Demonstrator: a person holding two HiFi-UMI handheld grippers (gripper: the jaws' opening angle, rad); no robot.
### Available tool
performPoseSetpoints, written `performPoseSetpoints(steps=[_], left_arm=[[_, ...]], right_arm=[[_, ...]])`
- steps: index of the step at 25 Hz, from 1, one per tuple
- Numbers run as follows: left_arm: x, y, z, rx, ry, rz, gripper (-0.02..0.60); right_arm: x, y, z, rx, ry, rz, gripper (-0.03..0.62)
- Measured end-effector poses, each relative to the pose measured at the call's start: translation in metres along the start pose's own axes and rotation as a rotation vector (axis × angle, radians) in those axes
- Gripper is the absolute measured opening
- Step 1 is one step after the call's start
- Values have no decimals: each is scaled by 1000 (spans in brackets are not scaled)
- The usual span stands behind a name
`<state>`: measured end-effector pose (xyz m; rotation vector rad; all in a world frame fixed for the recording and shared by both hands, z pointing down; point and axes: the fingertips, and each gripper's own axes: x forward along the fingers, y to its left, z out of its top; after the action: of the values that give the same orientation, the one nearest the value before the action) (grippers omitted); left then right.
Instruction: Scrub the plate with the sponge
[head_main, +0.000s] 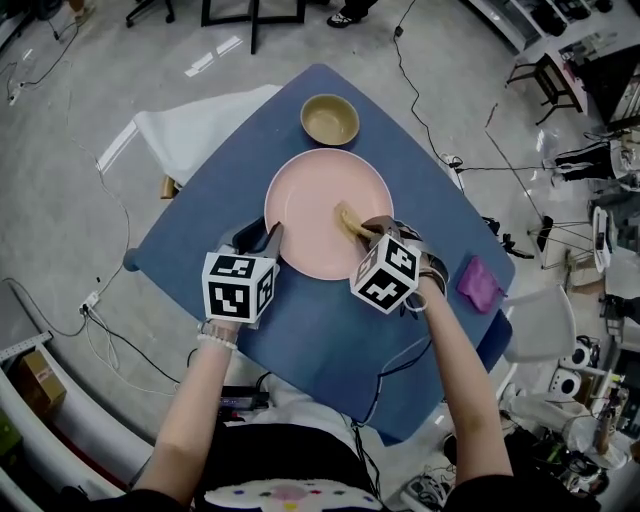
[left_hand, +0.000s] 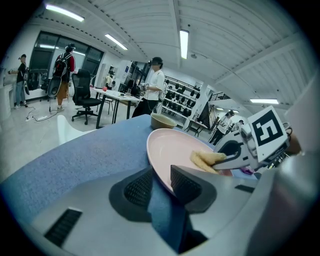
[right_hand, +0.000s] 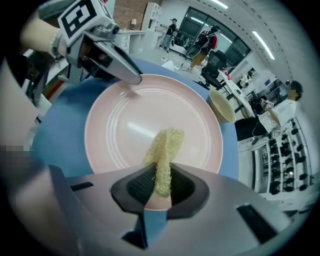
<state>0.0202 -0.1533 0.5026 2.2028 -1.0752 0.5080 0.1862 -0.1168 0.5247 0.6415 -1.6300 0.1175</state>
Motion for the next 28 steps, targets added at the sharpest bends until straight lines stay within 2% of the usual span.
performPoseSetpoints(steps=[4, 8, 11, 14, 18, 28], left_arm=[[0, 0, 1, 0, -1, 0, 123], [1, 0, 1, -1, -1, 1, 122], [1, 0, 1, 1, -1, 3, 121], [1, 0, 1, 3, -2, 3, 118], [1, 0, 1, 4, -4, 6, 118], [2, 1, 1, 4, -4, 5, 118]], right_arm=[[-9, 34, 16, -3, -60, 137, 57], [-13, 60, 38, -18, -124, 234, 57], [-15, 73, 58, -12, -192, 284, 57], [-12, 75, 69, -1, -220, 289, 57], [-8, 65, 69, 44, -215, 242, 58], [10, -21, 31, 251, -157, -64, 57]])
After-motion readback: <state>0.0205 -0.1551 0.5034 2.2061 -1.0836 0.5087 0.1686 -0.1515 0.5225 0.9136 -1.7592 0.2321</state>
